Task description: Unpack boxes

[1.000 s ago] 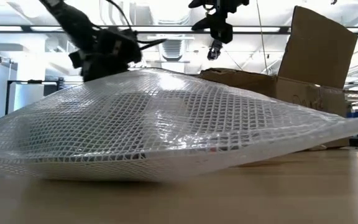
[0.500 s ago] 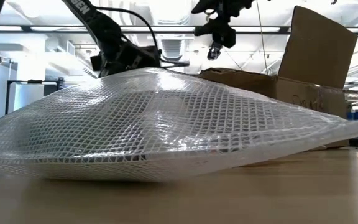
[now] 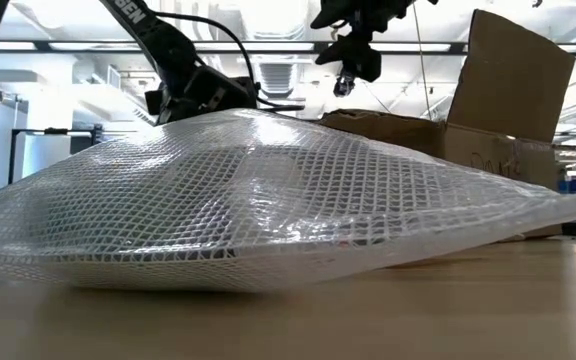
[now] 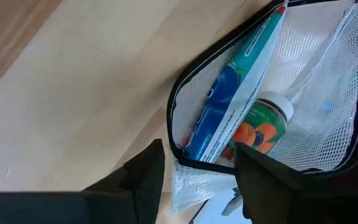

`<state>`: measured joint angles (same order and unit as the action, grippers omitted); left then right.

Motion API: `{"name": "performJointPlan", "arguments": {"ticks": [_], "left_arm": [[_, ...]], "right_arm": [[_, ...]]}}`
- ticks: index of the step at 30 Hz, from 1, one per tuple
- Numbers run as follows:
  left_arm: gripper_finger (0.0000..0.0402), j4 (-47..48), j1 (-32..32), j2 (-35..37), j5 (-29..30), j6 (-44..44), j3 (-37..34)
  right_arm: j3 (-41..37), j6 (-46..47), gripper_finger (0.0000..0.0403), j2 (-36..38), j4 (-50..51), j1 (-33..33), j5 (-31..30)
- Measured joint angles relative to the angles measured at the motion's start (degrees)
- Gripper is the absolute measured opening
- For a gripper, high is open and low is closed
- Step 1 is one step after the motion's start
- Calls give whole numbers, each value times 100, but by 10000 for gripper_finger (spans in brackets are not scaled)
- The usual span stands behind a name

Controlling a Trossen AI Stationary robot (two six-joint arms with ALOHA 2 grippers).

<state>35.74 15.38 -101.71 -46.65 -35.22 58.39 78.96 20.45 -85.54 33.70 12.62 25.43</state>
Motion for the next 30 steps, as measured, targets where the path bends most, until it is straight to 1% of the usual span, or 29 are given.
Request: {"name": "performJointPlan", "arguments": {"ticks": [7, 15, 19, 21, 23, 25, 28, 29, 30], "left_arm": [[162, 14, -54, 0, 99, -51, 0], [180, 4, -331, -138, 114, -180, 0], [179, 7, -498, -207, 114, -195, -2], [166, 5, -548, -216, 116, -195, -2], [142, 0, -567, -219, 115, -195, -2], [106, -11, -565, -219, 116, -180, -2], [36, -21, -565, -219, 118, -86, -2], [18, -30, -565, -219, 120, -62, -2], [11, -36, -565, -219, 120, -35, -2]], "right_arm": [[0, -13, 190, 0, -3, 0, 0], [0, -13, 190, 0, -6, 0, 0], [0, -14, 190, 0, -8, 0, 0], [0, -41, 190, 0, -8, 0, 0], [0, -59, 190, 0, -8, 0, 0], [0, -65, 190, 0, -8, 0, -1], [0, -72, 190, 0, -8, 0, -2], [0, -72, 190, 0, -8, 0, -2], [0, -73, 190, 0, -8, 0, -2]]}}
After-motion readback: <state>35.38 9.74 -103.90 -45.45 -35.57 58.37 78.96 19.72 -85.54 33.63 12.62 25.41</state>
